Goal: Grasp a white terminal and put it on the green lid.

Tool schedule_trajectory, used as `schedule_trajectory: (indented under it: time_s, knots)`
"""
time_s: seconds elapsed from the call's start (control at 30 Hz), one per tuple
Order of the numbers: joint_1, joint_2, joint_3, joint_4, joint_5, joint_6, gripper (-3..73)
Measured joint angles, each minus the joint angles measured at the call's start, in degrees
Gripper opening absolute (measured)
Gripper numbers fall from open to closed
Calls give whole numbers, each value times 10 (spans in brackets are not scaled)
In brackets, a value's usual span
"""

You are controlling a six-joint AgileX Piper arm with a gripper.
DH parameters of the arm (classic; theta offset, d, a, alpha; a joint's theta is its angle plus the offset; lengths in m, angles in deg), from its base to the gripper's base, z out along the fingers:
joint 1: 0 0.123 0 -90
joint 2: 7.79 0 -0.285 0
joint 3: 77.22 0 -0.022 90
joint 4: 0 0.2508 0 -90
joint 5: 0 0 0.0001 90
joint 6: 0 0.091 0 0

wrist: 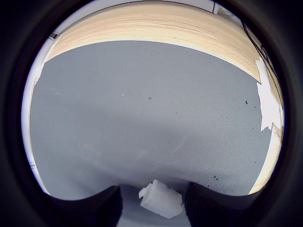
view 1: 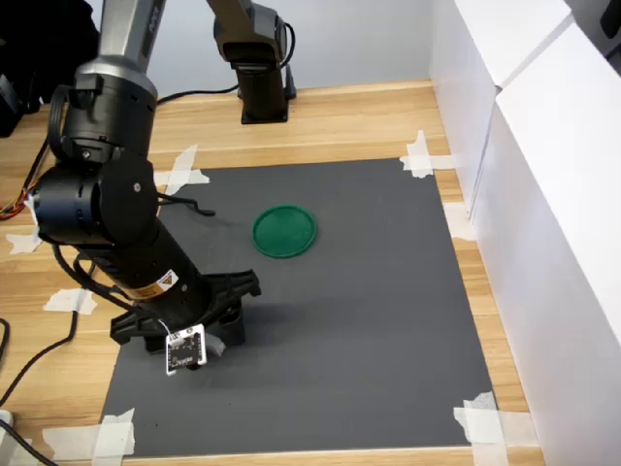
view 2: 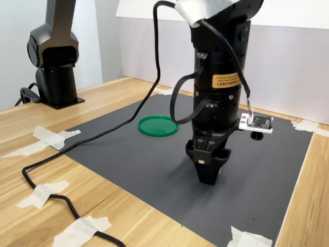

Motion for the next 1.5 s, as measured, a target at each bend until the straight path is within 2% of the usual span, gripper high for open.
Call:
schedule_trajectory:
  time_s: [0.13,0.23,0.57,0.9,1.07,1.2,1.5]
  knots:
    - [0,0,0,0,0,1,342]
    - [0,0,0,0,0,4,263]
    - [7,-53,20,-6,31,5,260]
    - [68,-248,238,3,22,5,253]
    - [107,-340,350,7,-9,5,250]
    - [116,-371,427,6,-46,5,249]
    - [118,-341,465,4,-143,-14,240]
